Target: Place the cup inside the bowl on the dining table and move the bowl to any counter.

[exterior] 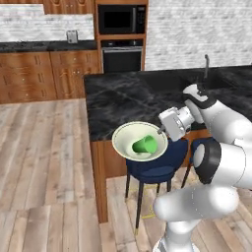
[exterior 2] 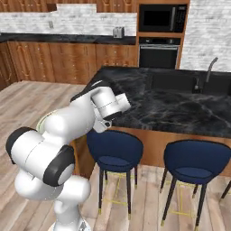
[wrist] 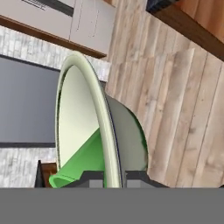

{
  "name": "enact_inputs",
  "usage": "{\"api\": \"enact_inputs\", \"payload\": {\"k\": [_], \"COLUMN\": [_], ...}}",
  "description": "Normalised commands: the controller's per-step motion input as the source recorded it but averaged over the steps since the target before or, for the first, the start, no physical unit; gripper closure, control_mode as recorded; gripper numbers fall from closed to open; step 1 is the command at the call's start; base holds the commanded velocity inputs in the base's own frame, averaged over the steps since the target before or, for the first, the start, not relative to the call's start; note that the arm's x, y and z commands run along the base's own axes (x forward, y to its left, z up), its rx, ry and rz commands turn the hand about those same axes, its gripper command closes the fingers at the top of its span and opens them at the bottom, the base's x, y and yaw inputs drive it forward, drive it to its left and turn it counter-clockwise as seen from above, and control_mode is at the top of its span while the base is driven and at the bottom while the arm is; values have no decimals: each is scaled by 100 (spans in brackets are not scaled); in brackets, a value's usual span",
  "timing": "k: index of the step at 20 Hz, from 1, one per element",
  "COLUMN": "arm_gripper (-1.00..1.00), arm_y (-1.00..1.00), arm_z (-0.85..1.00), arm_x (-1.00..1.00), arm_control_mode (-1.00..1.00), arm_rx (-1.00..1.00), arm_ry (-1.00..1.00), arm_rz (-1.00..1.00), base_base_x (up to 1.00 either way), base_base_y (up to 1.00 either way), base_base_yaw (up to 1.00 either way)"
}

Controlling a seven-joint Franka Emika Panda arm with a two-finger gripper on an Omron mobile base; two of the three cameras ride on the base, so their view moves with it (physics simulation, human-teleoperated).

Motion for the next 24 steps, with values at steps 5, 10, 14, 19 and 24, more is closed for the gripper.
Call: {"api": "enact_inputs", "payload": {"k": [5, 10, 14, 19, 24], "arm_gripper": [100, 100, 100, 100, 100], "arm_y": [0, 0, 0, 0, 0], "arm_z": [0, 0, 0, 0, 0], "arm_x": [0, 0, 0, 0, 0], "arm_control_mode": [100, 100, 100, 100, 100], "arm_rx": [0, 0, 0, 0, 0], "arm_ry": [0, 0, 0, 0, 0], "arm_rz": [0, 0, 0, 0, 0], "base_base_x": [12, 15, 11, 12, 11], "base_base_y": [100, 100, 97, 98, 100], "base_base_yaw": [0, 0, -2, -3, -3]}}
